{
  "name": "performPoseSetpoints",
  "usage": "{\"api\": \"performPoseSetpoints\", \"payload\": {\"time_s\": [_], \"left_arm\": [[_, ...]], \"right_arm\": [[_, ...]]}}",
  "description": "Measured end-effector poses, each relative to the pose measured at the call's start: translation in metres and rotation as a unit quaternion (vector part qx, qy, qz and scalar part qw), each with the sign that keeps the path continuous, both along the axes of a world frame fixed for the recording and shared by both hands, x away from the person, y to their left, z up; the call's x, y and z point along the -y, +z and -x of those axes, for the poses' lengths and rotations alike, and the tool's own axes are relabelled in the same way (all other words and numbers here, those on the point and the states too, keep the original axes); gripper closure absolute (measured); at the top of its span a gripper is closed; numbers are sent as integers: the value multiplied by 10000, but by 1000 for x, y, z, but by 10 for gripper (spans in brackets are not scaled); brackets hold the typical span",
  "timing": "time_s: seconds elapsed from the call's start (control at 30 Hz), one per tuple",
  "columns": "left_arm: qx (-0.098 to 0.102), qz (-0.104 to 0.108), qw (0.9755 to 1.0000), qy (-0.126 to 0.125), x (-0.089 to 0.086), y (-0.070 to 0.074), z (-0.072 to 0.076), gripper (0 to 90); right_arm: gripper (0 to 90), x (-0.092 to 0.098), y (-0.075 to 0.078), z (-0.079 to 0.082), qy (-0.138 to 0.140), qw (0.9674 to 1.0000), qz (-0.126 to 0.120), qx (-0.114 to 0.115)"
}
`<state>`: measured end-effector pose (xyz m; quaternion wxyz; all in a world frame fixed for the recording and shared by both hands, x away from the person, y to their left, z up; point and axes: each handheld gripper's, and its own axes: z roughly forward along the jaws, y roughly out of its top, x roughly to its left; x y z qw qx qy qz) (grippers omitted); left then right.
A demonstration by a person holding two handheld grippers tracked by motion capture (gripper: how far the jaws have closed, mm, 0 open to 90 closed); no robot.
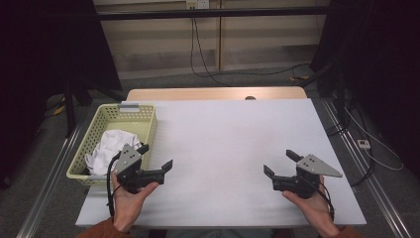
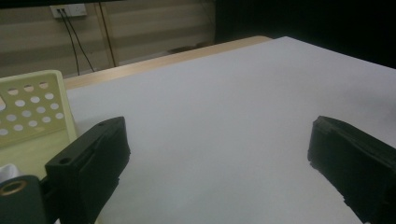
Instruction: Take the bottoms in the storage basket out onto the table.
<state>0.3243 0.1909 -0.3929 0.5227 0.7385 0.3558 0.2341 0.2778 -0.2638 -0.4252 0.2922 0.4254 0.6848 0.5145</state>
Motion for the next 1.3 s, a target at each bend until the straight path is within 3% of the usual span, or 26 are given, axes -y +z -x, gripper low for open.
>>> {"api": "performPoseSetpoints", "payload": {"time_s": [0.3,0.77,1.3], "left_arm": [[-53,12,10000,14,-4,4,1,63],[34,-84,10000,18,-6,9,2,67],[-28,12,9999,96,-21,15,3,69]], "right_arm": [[55,-1,0,-1,24,10000,-19,-23],[53,-2,-1,-2,37,10000,-5,-54],[50,-2,0,-1,46,10000,-37,-47]]}}
